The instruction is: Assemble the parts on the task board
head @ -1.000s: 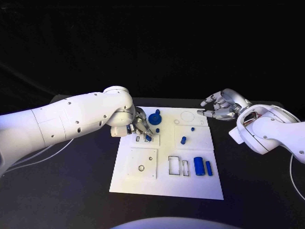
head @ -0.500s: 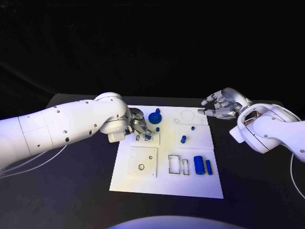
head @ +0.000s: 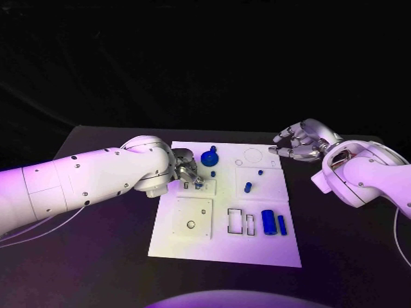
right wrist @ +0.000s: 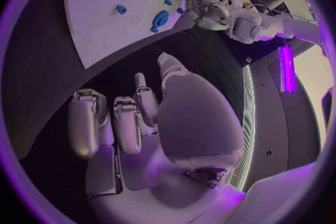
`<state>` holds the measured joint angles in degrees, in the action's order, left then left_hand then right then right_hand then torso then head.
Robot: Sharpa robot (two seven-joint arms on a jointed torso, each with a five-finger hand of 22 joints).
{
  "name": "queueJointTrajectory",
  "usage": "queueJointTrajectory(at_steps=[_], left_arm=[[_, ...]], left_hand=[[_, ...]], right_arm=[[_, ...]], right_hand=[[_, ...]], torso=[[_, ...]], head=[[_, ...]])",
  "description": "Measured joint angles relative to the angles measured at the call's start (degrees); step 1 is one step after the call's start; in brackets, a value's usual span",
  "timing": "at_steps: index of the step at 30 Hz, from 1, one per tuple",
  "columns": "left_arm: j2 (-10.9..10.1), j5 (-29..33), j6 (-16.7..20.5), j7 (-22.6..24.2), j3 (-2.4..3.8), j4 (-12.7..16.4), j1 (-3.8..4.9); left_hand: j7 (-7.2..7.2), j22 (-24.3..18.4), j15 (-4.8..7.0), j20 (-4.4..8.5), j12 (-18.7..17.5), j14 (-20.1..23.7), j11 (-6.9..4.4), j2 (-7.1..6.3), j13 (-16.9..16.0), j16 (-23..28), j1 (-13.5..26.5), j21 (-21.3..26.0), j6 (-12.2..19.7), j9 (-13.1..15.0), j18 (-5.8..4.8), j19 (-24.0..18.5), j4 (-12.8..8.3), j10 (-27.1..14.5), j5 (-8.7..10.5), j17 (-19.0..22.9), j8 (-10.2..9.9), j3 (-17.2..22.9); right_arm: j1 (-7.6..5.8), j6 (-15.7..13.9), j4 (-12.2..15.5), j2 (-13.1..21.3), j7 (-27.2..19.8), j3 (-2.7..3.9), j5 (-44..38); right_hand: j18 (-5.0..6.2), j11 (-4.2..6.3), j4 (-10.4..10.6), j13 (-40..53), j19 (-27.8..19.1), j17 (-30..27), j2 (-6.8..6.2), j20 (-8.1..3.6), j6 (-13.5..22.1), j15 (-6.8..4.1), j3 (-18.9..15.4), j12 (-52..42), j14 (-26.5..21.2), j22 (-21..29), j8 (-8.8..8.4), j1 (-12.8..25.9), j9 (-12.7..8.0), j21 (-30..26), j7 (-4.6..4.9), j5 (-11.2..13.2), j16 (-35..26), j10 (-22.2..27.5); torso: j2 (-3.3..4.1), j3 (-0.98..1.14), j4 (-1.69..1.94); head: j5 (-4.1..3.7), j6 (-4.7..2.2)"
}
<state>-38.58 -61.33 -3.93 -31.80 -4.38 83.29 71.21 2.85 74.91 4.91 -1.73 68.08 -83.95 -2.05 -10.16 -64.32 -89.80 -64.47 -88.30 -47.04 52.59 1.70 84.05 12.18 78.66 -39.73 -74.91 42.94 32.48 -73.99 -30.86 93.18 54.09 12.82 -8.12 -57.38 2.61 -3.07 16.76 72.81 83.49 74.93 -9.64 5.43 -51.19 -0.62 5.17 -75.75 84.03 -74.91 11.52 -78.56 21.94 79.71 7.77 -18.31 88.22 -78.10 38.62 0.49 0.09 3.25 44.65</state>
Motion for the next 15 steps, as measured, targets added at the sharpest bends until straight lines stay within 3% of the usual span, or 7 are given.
queueJointTrajectory(at_steps=[15], left_arm=[[0.25,-3.0,0.35,-0.45,0.02,-0.9,-0.33]], left_hand=[[0.08,0.0,0.0,0.0,0.21,0.0,-0.19,-0.26,-0.22,0.0,0.27,0.0,-0.12,-0.05,0.0,0.0,0.0,0.2,0.0,0.0,-0.01,0.0]], right_arm=[[0.05,-0.01,0.03,0.02,-0.04,0.0,0.0]], right_hand=[[0.01,0.0,0.0,-0.17,-0.21,-0.01,-0.01,-0.21,0.0,0.0,0.0,0.0,0.0,0.01,0.0,-0.01,0.05,-0.29,0.0,-0.22,0.0,0.0]], torso=[[0.13,0.07,-0.1]], head=[[0.08,0.14]])
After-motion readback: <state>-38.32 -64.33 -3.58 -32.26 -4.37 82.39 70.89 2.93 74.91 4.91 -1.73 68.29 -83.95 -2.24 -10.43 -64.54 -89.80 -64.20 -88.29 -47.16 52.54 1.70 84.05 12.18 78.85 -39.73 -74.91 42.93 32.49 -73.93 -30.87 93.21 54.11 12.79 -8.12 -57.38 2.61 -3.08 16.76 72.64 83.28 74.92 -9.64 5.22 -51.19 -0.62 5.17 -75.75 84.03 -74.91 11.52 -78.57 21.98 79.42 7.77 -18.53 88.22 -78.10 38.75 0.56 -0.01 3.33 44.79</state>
